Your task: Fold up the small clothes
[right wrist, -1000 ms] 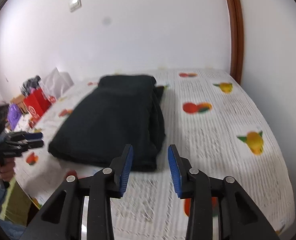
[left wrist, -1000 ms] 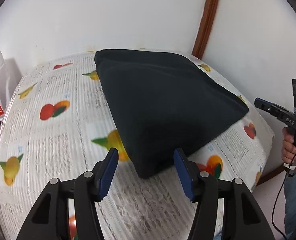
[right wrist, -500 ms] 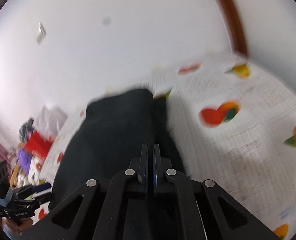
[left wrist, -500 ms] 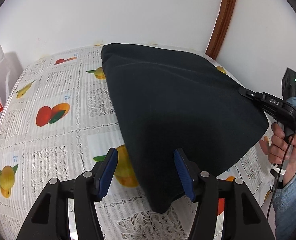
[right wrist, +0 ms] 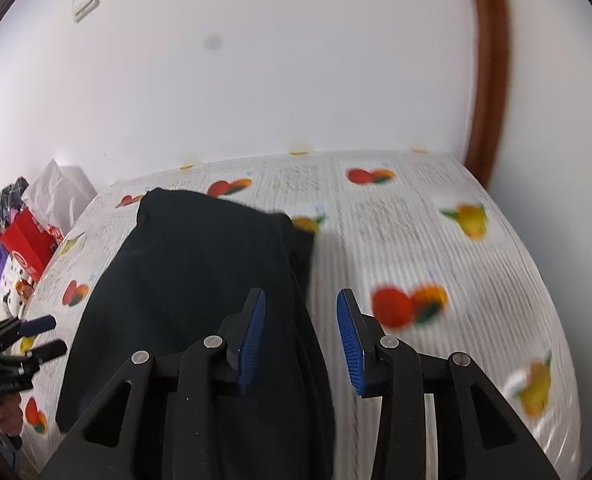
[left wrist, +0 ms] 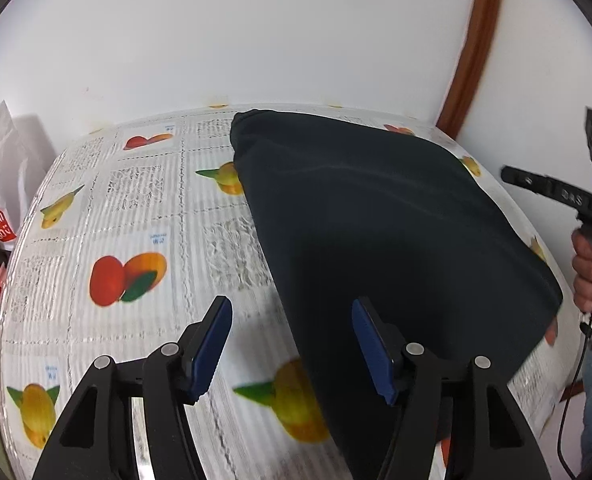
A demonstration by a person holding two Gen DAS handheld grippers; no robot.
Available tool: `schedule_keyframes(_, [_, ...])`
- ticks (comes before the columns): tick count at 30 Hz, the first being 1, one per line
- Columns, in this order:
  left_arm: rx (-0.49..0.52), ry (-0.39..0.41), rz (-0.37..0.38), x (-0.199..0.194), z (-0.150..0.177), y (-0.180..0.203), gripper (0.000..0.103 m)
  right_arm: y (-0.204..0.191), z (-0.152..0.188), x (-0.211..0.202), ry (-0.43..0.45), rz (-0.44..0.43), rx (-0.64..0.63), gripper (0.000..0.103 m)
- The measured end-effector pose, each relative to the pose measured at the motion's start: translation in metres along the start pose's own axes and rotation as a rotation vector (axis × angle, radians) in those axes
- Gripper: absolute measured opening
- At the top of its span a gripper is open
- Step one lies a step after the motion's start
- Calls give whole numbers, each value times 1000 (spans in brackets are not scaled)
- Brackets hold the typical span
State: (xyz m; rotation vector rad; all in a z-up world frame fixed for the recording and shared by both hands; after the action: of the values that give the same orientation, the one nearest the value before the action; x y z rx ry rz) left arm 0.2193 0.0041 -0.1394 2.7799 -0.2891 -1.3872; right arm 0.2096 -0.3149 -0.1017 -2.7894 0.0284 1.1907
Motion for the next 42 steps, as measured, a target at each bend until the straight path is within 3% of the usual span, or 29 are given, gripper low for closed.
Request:
schedule_keyframes(6, [-21,-13,33,14,-5,-5,62,1,-37,84,-153,-52,146,39])
schedule_keyframes(8, [-14,-20,43,19,-3,-4,62,1,-42,110,-202,-105,215,38])
schedule_keyframes(9, [-10,-19,44,21,-3,-4,63,0,-45,114,-195,-129,220,17])
schedule_keyframes(11, [-11,-19,54,23,-1,-6,64,3,-57,98,-64,-169,199,6])
schedule_keyframes(13, [-30,-21,72,23,-1,-8,65,9,-59,92,-21,-182,211,6])
schedule_keyframes(17, [-33,-21,78,25,-2,-8,65,13,-49,107,-117,-150,223,12])
schedule_keyframes(20, [-28,-21,72,23,-2,-8,65,22,-46,83,-78,-142,252,20])
schedule_keyframes(22, [-24,-20,68,21,0,-8,65,25,-41,68,-82,-126,227,37])
schedule_keyframes(26, [-33,-18,70,18,5,-8,65,25,-13,49,-121,-131,172,40])
schedule_keyframes(29, [-31,-14,62,16,8,-5,65,21,5,60,-183,-121,130,39])
schedule_keyframes(30, [-31,-13,56,15,9,-4,65,19,8,65,-196,-126,123,29])
schedule_keyframes(31, [-31,-11,50,14,9,-3,65,17,11,70,-213,-170,117,3])
schedule_keyframes(34, [-37,-14,31,11,12,-1,65,28,11,66,-128,-120,150,3])
schedule_keyframes(37, [-26,-13,4,5,15,1,65,32,16,56,-123,-121,187,4])
schedule_keyframes(39, [-18,-12,-11,1,16,2,65,32,20,42,-104,-76,172,5])
schedule_keyframes(42, [-15,-13,0,-5,20,6,65,29,34,15,-62,-60,145,7])
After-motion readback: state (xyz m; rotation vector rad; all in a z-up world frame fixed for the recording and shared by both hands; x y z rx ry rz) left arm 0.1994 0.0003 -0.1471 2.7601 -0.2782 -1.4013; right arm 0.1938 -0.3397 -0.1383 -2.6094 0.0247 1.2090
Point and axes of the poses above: each gripper's, at about its wrist camera, not at the fingertips, and x roughly the way its jaws point, y to its right, z to its underside, the point moved 4 cm from there along x, roughly the way its jaws point, and after that the axes turned 3 degrees about -y, right-handed, at the moved point
